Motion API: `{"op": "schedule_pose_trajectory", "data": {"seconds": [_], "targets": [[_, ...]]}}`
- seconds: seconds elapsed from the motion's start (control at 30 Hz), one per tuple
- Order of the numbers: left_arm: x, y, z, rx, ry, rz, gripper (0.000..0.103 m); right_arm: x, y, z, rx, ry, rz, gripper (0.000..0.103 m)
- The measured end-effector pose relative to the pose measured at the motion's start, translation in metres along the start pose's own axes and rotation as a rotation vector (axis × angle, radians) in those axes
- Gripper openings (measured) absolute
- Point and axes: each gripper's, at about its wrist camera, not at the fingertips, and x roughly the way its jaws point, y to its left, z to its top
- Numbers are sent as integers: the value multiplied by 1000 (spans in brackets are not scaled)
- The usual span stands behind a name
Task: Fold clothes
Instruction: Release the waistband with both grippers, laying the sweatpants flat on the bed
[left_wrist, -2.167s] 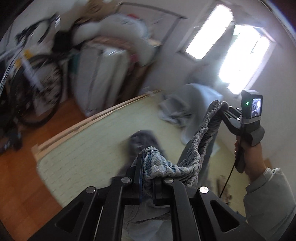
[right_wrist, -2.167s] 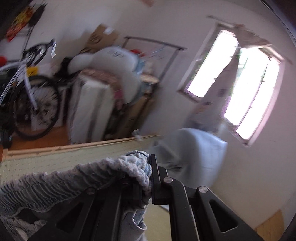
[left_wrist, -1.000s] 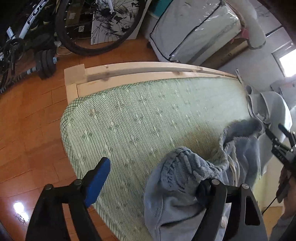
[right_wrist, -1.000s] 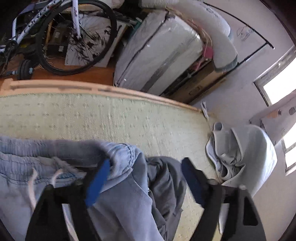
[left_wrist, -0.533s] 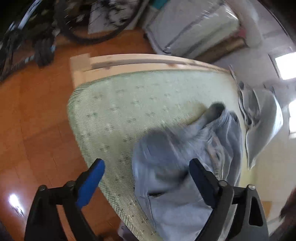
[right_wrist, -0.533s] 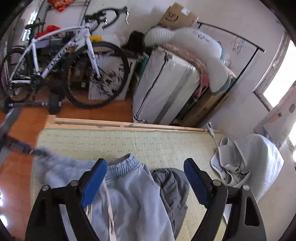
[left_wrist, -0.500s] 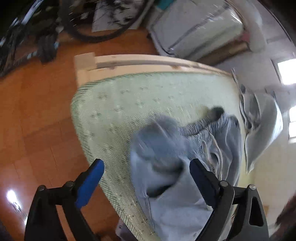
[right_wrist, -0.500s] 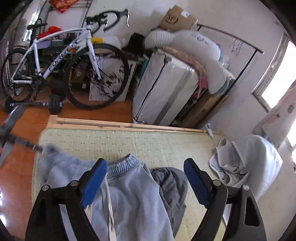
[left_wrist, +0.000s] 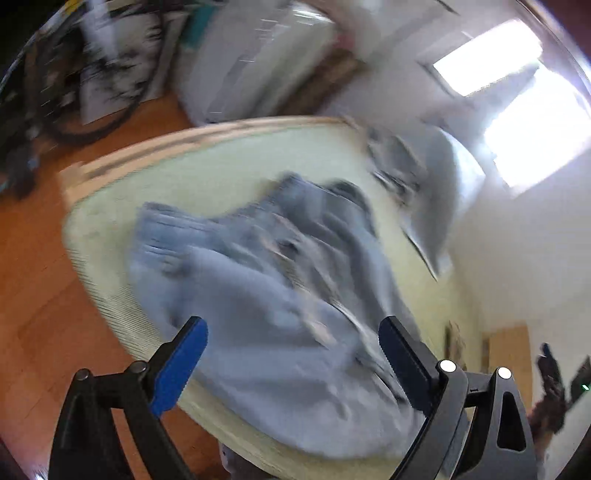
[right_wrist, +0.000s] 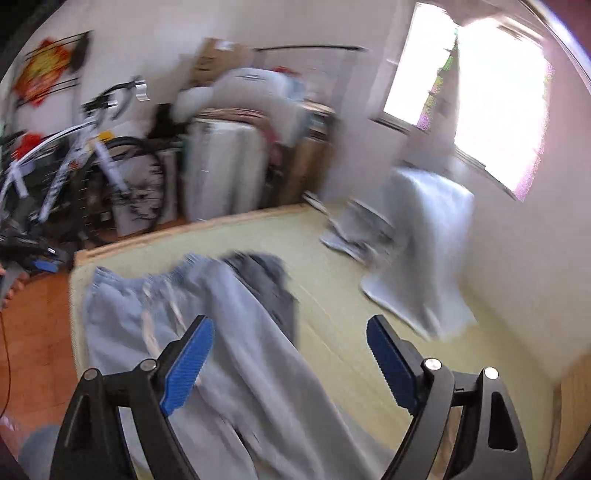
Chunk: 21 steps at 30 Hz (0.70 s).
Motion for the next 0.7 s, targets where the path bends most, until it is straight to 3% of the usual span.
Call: {"op": "schedule_pose_trajectory", "data": {"seconds": [0.2, 0.3, 0.4, 0.5, 0.57, 0.7], "targets": [[18, -117, -63, 190, 91, -118, 96, -76, -96, -136, 245, 77, -147, 88], [32, -173, -98, 281, 118, -167, 96, -96, -129, -212, 391, 118, -170, 88], [54, -221, -140, 375, 143, -204, 96, -99, -153, -285, 541, 162, -136, 86], [86, -251, -182, 442, 192, -205, 96, -86, -163, -348, 662, 216, -72, 71], [107, -256, -202, 438, 225, -197, 96, -72, -161, -377, 707, 249, -32, 62], [142, -252, -236, 408, 260, -202, 96, -49, -150, -415, 749, 295, 43, 61]]}}
